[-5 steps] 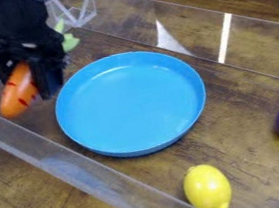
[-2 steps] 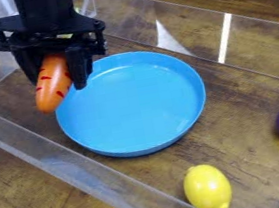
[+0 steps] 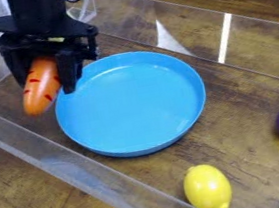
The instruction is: Move the carrot to the left side
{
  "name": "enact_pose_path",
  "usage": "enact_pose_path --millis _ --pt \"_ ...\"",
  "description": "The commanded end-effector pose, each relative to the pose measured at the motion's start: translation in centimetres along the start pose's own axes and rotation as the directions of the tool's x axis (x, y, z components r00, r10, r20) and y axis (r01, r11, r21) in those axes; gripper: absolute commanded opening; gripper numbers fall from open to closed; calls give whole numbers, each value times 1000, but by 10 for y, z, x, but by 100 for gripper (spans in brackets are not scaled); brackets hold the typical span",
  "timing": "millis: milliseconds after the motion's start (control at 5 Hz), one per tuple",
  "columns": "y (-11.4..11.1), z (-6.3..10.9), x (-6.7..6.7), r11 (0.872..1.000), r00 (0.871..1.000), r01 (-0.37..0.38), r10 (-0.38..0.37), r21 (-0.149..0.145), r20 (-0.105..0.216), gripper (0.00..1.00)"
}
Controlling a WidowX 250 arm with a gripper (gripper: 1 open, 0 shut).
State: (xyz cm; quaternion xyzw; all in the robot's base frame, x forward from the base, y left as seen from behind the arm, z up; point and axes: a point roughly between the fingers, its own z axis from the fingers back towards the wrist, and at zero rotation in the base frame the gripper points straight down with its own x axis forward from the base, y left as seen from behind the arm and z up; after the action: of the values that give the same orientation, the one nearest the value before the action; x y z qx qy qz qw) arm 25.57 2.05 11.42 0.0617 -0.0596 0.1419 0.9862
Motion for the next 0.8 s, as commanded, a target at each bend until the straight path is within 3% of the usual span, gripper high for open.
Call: enact_pose_path --millis 0,200,400,600 --pt "11 2 3 999 999 31 -31 18 33 0" --pt "24 -12 5 997 998 56 -57 44 19 0" --pt "23 -35 2 993 995 100 -101 58 13 0" --pt "23 -49 6 989 990 133 -135 59 42 0"
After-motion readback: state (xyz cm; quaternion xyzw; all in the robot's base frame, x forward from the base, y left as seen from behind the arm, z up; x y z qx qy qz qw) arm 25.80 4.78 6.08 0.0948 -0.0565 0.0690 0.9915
